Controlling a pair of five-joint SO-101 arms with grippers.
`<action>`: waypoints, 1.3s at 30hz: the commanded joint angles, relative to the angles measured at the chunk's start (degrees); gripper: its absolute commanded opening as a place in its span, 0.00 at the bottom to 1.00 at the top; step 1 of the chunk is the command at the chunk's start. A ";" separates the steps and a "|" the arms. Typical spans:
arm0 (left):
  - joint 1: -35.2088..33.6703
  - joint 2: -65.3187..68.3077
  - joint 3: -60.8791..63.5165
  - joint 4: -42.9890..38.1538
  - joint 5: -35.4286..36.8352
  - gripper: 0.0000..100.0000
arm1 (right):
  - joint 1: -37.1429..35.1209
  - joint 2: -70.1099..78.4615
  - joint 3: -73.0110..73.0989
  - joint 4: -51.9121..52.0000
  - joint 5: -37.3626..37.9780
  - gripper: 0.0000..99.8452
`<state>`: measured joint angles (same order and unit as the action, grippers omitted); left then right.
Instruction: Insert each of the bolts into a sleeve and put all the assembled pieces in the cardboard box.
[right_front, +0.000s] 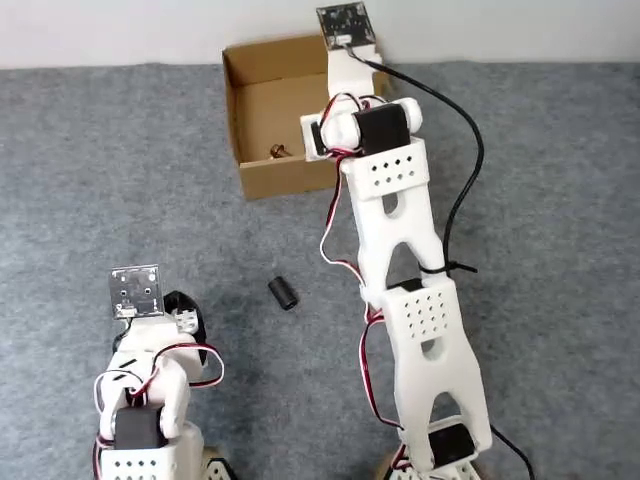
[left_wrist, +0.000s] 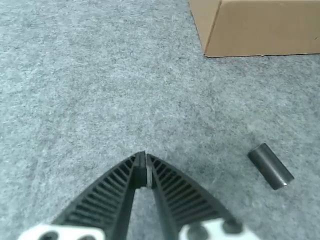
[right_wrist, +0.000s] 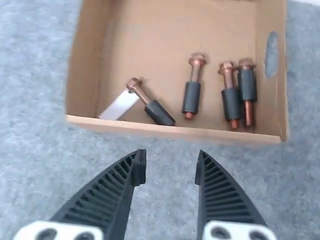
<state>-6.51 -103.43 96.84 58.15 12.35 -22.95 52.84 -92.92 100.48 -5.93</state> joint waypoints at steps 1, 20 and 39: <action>-0.35 -0.09 -0.31 -0.79 0.00 0.00 | -3.03 -7.34 5.10 2.59 -0.53 0.15; -0.26 -0.09 -0.31 -0.79 0.00 0.00 | -17.10 -17.71 53.10 2.15 -3.52 0.16; -0.26 -0.09 -0.31 -0.79 0.00 0.00 | -18.68 -3.12 53.10 -3.21 -5.19 0.15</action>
<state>-6.51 -103.43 96.84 58.15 12.44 -43.43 48.88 -39.82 98.37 -10.95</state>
